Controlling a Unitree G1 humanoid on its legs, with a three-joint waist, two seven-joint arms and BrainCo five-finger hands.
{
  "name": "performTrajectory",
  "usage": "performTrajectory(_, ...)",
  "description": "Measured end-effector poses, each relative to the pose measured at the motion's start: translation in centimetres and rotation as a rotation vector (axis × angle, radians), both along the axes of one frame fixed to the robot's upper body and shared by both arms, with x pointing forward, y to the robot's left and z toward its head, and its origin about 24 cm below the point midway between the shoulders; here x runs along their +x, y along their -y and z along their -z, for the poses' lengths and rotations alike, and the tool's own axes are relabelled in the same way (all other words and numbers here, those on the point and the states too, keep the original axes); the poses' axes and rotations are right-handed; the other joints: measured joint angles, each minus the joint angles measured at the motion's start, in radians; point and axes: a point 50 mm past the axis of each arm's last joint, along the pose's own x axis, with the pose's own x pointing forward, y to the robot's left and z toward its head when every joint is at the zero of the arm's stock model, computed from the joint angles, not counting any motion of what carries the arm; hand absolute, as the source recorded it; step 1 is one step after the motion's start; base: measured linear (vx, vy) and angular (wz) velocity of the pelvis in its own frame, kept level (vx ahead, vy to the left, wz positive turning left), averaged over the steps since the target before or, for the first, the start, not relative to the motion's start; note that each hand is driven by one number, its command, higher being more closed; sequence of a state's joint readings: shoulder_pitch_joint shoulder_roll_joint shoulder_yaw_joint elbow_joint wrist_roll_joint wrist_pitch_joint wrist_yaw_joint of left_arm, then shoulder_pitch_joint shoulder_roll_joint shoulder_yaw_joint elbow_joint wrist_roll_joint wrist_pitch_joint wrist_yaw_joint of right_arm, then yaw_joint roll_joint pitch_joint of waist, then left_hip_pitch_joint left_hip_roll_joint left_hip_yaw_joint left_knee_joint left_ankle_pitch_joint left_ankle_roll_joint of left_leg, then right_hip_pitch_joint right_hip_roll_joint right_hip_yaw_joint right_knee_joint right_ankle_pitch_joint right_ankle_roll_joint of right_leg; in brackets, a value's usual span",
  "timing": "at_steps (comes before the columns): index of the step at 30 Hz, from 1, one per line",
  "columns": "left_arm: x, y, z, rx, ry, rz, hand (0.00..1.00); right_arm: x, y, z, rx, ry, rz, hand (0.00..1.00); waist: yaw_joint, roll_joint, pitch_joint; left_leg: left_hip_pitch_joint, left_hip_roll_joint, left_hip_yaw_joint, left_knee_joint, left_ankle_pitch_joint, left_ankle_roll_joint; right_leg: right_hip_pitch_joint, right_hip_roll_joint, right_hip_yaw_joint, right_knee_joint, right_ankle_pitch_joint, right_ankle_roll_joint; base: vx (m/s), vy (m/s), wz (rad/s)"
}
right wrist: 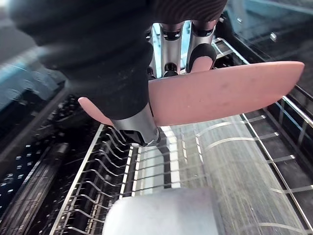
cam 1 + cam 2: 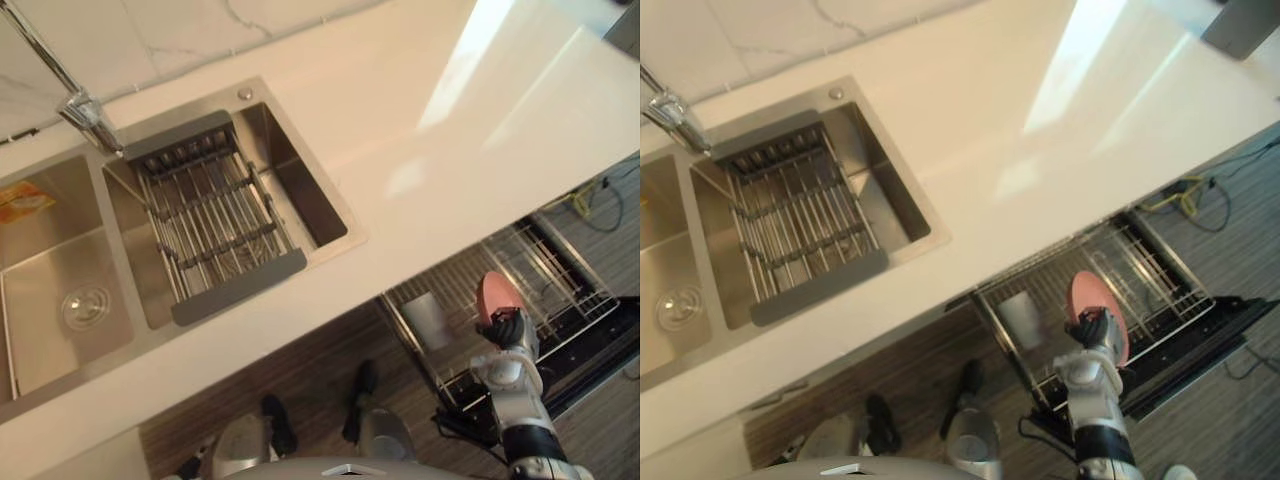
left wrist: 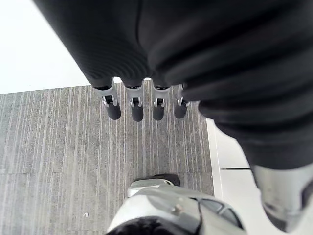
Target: Walk over to the sink, pick up the cup, carry it to the dishwasher, place the cup inside the dishwasher, then close the dishwasher door
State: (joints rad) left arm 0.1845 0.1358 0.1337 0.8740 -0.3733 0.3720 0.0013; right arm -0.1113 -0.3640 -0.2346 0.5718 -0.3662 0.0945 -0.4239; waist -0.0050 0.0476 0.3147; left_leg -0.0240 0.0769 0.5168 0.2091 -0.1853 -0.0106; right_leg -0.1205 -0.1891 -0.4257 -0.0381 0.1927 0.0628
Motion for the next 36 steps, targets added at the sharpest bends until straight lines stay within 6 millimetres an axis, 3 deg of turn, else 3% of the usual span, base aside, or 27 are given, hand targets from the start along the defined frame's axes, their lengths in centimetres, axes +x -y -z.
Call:
performTrajectory(5, 2.7, 0.5, -0.4, -0.028, 0.106, 0.014, 0.0, 2.5, 2.5, -2.8, -0.037, 0.064, 0.061, 1.0, -0.004, 0.069, 0.088, -0.042, -0.021, -0.024, -0.003, 0.018, 0.014, -0.041, -0.012, 0.007, -0.008, 0.017, -0.002, -0.09, 0.041, -0.01)
performTrajectory(9, 3.2, 0.8, -0.5, -0.054, 0.147, 0.032, 0.0, 3.9, 3.2, -4.6, -0.057, 0.079, 0.049, 1.0, -0.004, 0.093, 0.121, -0.064, -0.034, -0.026, -0.022, 0.035, 0.017, -0.062, -0.014, 0.019, -0.042, 0.045, -0.004, -0.06, 0.037, -0.09)
performTrajectory(10, 3.3, 1.0, -0.5, -0.059, 0.151, 0.041, 0.0, 4.0, 3.0, -4.4, -0.055, 0.062, 0.046, 0.0, -0.002, 0.098, 0.126, -0.071, -0.035, -0.027, -0.023, 0.037, 0.016, -0.072, -0.014, 0.024, -0.042, 0.046, -0.005, -0.04, 0.02, -0.07)
performTrajectory(21, 3.9, 1.2, -0.6, -0.078, 0.195, 0.067, 0.0, 4.2, 2.6, -3.0, 0.098, 0.02, 0.041, 0.0, 0.003, 0.102, 0.128, -0.071, -0.049, -0.054, -0.067, 0.074, 0.004, -0.089, -0.014, 0.027, -0.042, 0.05, -0.013, -0.01, 0.015, -0.01)
performTrajectory(24, 3.5, 1.5, -0.4, -0.102, 0.193, 0.068, 0.0, 4.0, 2.1, -2.4, 0.354, 0.132, 0.091, 0.0, 0.003, 0.102, 0.128, -0.055, -0.049, -0.054, -0.083, 0.081, 0.002, -0.082, -0.012, 0.028, -0.042, 0.049, -0.014, -0.01, 0.006, -0.01)
performTrajectory(26, 3.8, 1.7, -0.4, -0.13, 0.202, -0.024, 0.0, 3.5, 1.4, -1.1, 0.655, 0.256, 0.19, 0.0, 0.001, 0.102, 0.128, -0.03, -0.047, -0.053, -0.09, 0.083, -0.002, -0.06, -0.009, 0.029, -0.042, 0.047, -0.013, 0.0, 0.0, 0.0)
performTrajectory(31, 5.0, 0.8, -0.7, -0.11, 0.245, -0.145, 0.0, 1.3, 0.2, 1.4, 0.883, 0.36, 0.205, 0.0, -0.002, 0.071, 0.116, 0.027, -0.02, -0.049, -0.09, 0.066, -0.027, 0.001, 0.006, 0.024, -0.049, 0.025, -0.016, 0.0, 0.003, -0.01)
performTrajectory(32, 5.0, 0.6, -0.8, -0.1, 0.253, -0.159, 0.0, 1.1, 0.1, 1.2, 0.891, 0.398, 0.198, 0.0, -0.009, 0.054, 0.104, 0.032, -0.012, -0.049, -0.089, 0.065, -0.03, 0.006, 0.013, 0.022, -0.049, 0.025, -0.017, 0.0, 0.0, 0.0)
performTrajectory(33, 5.0, 0.6, -0.8, -0.1, 0.253, -0.159, 0.0, 1.1, 0.1, 1.2, 0.891, 0.398, 0.198, 0.0, -0.009, 0.054, 0.104, 0.032, -0.012, -0.049, -0.089, 0.065, -0.03, 0.006, 0.013, 0.022, -0.049, 0.025, -0.017, 0.02, -0.031, -0.06)
performTrajectory(34, 5.1, 0.4, -0.8, -0.095, 0.256, -0.172, 0.0, 1.1, 0.6, -0.4, 0.861, 0.494, 0.162, 0.0, -0.017, 0.027, 0.084, 0.046, 0.001, -0.044, -0.089, 0.064, -0.031, 0.017, 0.025, 0.023, -0.05, 0.02, -0.022, 0.02, -0.026, -0.08)
performTrajectory(35, 5.1, 0.4, -0.8, -0.092, 0.254, -0.168, 0.0, 1.2, 0.8, -1.4, 0.848, 0.544, 0.139, 0.0, -0.021, 0.018, 0.075, 0.051, 0.005, -0.043, -0.089, 0.063, -0.032, 0.019, 0.03, 0.025, -0.05, 0.02, -0.023, 0.04, -0.024, -0.19)
performTrajectory(36, 4.9, 0.4, -0.7, -0.084, 0.243, -0.155, 0.0, 1.3, 1.2, -4.0, 0.83, 0.682, 0.074, 0.0, -0.027, 0.001, 0.053, 0.061, 0.011, -0.029, -0.091, 0.062, -0.034, 0.02, 0.039, 0.03, -0.05, 0.021, -0.025, 0.04, -0.017, -0.26)
